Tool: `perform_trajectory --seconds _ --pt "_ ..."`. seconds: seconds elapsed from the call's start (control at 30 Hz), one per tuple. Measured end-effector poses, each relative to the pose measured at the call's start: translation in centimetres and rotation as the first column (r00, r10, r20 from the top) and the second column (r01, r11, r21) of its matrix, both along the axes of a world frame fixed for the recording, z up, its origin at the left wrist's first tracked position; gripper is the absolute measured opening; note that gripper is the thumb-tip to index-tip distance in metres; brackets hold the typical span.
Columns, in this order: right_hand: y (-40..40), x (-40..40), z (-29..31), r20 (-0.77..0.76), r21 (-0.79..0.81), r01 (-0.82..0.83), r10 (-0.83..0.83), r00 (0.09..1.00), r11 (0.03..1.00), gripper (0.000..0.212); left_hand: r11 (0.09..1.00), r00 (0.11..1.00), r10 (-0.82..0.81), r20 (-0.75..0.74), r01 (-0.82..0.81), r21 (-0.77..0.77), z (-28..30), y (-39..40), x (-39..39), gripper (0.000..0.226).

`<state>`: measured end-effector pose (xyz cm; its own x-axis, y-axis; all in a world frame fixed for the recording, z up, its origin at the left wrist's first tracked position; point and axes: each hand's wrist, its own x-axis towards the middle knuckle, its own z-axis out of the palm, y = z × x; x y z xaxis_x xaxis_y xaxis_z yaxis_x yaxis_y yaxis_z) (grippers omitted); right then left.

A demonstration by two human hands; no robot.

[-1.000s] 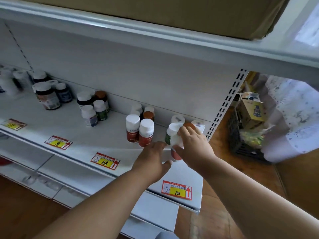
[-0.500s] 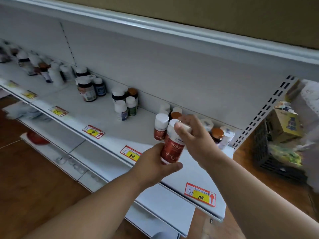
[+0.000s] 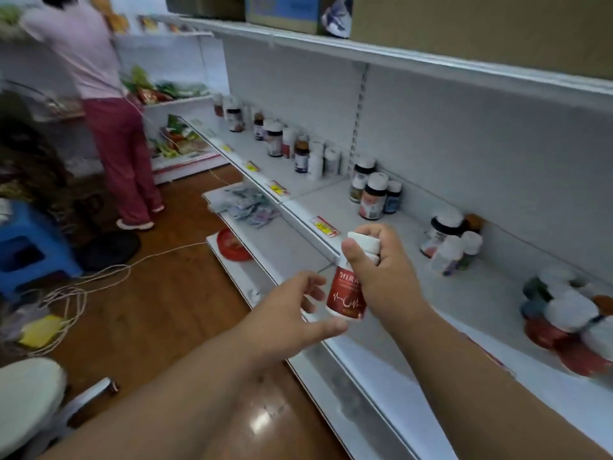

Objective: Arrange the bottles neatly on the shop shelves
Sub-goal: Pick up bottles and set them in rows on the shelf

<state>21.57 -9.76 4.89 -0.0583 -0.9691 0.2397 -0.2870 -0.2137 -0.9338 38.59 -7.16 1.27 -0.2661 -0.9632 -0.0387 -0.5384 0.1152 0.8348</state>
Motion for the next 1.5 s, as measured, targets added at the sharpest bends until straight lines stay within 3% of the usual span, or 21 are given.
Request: perform_trajectory --seconds 0.4,0.8,0.97,1.13,1.33,1.5 --pt "-16.1 12.5 -0.1 -0.011 -0.01 -0.096 0.096 0.995 0.995 0.02 1.0 0.999 0.023 0.042 -0.022 -0.02 -0.1 -15.8 12.0 0.086" --pt "-35.5 25.4 -2.2 -0.046 0.117 -0.165 0.171 0.984 0.979 0.021 0.996 0.989 0.091 0.118 -0.087 -0.035 -1.7 -32.9 25.4 0.086" --pt "-41.9 31.2 -4.0 -0.051 0.174 -0.038 0.048 0.998 0.984 0.021 0.998 0.983 -0.05 0.175 0.054 -0.02 -3.5 -41.9 31.7 0.092" --pt "-45.0 34.2 -4.3 -0.079 0.213 0.183 -0.17 0.982 0.96 0.016 0.972 0.949 -0.22 0.224 0.233 -0.032 -3.1 -50.2 35.2 0.077" --pt "-48.2 32.9 -4.8 -0.186 0.17 0.448 -0.418 0.889 0.878 0.021 0.888 0.865 -0.406 0.296 0.45 -0.097 -4.1 -57.8 33.8 0.077" --pt "-55.4 32.1 -4.4 -0.249 0.092 0.475 -0.442 0.862 0.875 0.035 0.835 0.832 -0.396 0.389 0.502 -0.226 -5.5 -65.8 31.5 0.082"
